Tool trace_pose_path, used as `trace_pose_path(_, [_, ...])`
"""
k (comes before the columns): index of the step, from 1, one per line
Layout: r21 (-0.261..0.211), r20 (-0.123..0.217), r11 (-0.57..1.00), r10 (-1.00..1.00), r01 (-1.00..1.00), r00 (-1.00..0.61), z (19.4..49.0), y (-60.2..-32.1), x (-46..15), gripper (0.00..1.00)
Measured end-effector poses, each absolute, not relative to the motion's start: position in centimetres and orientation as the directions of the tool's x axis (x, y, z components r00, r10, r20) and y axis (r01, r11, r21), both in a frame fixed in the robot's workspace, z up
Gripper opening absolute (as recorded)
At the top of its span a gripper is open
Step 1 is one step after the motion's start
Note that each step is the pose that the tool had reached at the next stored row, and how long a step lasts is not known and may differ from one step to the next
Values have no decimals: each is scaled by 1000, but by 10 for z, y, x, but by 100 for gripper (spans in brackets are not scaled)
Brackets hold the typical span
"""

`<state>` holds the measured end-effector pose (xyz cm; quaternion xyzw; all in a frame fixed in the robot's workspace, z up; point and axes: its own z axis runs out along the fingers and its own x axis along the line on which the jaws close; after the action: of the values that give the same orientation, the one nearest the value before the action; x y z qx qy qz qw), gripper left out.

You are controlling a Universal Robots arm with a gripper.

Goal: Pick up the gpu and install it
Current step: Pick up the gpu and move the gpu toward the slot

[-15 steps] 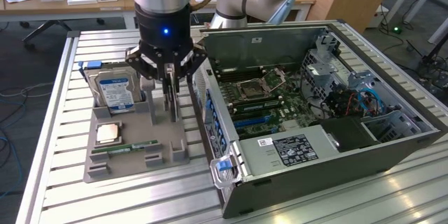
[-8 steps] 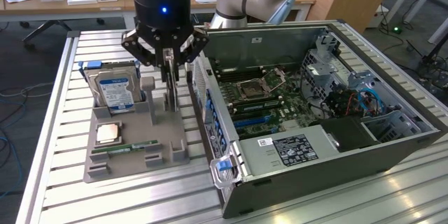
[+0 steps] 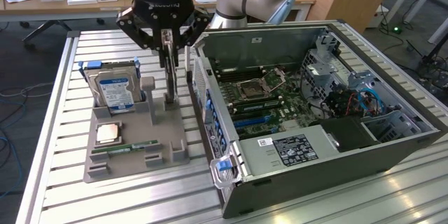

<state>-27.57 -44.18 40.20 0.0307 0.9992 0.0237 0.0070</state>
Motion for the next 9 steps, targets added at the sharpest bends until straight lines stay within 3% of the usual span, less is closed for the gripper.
trace_pose_path(9, [48,-13,997,62,61,-998,418,-442,-276,27])
